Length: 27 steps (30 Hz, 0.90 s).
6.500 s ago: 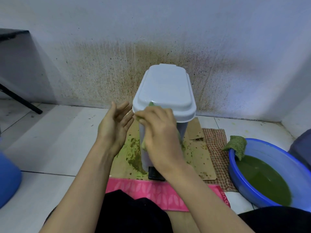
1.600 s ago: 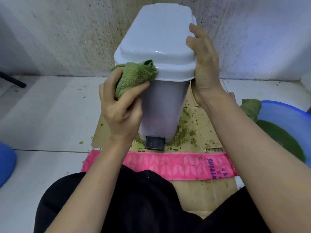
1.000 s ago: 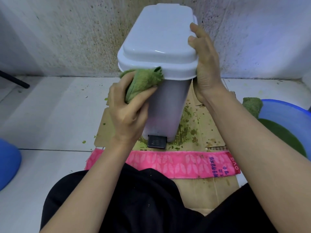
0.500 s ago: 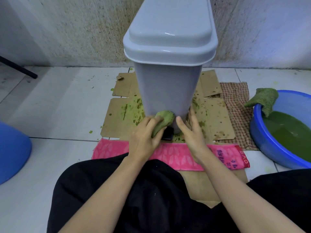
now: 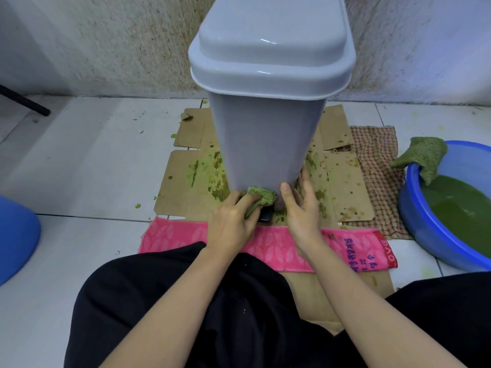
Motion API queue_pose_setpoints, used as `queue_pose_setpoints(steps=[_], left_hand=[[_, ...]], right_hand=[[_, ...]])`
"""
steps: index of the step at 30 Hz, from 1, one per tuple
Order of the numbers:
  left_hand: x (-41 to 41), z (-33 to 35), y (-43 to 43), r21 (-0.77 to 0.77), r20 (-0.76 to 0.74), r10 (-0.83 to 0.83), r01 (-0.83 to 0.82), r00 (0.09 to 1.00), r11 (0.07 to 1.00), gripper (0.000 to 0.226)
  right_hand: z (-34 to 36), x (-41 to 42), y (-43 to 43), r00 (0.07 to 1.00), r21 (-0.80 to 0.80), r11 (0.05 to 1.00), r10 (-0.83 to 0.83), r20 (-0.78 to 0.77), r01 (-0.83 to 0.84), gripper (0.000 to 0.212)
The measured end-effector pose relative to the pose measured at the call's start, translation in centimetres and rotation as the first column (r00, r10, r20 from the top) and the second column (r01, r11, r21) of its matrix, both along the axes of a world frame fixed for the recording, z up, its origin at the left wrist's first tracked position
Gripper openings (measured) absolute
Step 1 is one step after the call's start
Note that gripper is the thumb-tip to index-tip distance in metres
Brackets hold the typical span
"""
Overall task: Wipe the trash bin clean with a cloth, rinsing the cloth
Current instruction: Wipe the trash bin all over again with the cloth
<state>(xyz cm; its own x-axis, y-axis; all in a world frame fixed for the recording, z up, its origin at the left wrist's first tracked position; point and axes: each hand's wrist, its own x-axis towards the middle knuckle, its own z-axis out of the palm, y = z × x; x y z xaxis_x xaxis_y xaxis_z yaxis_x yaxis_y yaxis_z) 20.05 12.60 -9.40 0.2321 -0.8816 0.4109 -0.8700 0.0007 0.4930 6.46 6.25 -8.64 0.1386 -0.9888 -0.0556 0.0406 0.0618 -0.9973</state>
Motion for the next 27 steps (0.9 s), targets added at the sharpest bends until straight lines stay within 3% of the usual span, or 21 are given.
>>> queue_pose_setpoints(steps=[4, 9, 12, 21, 27], left_hand=[[-0.4, 1.5, -0.4, 0.245, -0.081, 0.088, -0.066, 0.993, 0.967, 0.024], [0.3, 3.9, -0.3, 0.504, -0.077, 0.376, -0.289, 0.924, 0.814, 0.021], [0.6, 4.5, -0.1, 0.486, -0.037, 0.422, -0.353, 0.906, 0.8, 0.022], [-2.3, 3.0, -1.0, 0.341, 0.035, 0.243, -0.24, 0.969, 0.909, 0.024], [-1.9, 2.3, -0.8, 0.306, -0.332, 0.054, 0.053, 0.942, 0.951, 0.027]], right_hand=[[-0.2, -0.1, 0.0, 0.999, 0.0, 1.0, -0.005, -0.033, 0.005, 0.065], [0.0, -0.6, -0.3, 0.999, -0.002, 0.999, 0.032, -0.045, -0.032, 0.073], [-0.1, -0.8, -0.3, 0.998, 0.007, 0.999, 0.05, -0.036, -0.05, 0.069], [0.0, -1.8, -1.0, 0.995, 0.016, 0.995, 0.098, 0.031, -0.098, 0.061], [0.6, -2.2, -1.2, 0.991, 0.055, 0.991, 0.128, -0.039, -0.126, 0.06]])
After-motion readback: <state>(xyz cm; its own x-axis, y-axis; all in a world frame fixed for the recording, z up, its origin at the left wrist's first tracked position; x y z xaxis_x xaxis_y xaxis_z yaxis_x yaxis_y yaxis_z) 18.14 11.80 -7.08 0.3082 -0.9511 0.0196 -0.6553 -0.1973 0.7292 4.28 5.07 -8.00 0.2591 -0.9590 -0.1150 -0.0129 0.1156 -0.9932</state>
